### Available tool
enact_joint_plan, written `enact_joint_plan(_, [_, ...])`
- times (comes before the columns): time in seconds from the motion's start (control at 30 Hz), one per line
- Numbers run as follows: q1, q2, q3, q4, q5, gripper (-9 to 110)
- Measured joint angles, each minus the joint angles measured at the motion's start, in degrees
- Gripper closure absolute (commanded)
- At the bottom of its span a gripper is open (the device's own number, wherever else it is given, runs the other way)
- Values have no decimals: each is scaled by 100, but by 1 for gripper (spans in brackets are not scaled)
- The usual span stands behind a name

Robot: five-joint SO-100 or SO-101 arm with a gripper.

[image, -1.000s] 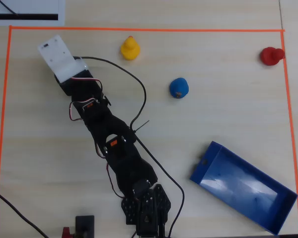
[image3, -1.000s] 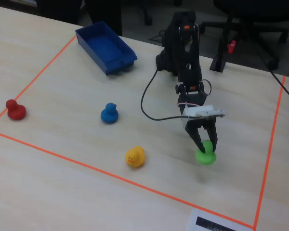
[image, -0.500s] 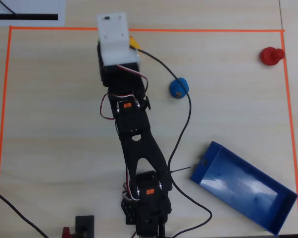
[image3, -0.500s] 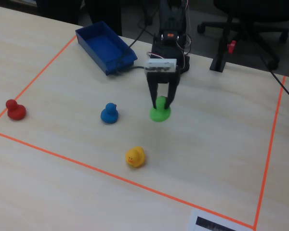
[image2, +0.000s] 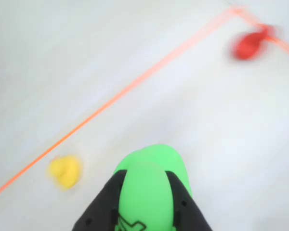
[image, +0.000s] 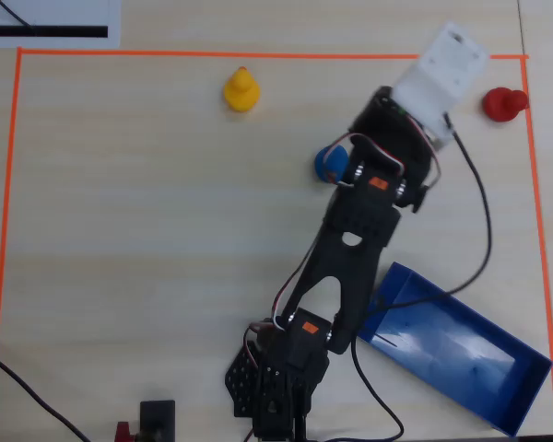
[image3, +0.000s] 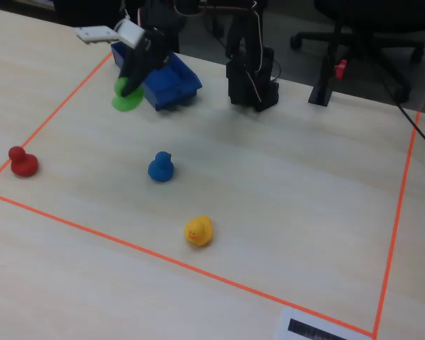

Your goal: Grasp green duck and put it into box.

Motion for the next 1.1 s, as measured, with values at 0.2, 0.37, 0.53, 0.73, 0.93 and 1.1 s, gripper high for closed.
enact_joint_plan(0.2, [1890,-527,-615,545,26,101])
enact_joint_plan(0.37, [3085,-984,-1239,993,105,101])
enact_joint_plan(0.53, [3973,-1239,-1679,1485,132,101])
enact_joint_plan(0.73, [4720,-1239,-1687,2021,132,101])
enact_joint_plan(0.93, [5309,-773,-1178,2742,132,101])
enact_joint_plan(1.1, [5590,-9,-88,2751,123,101])
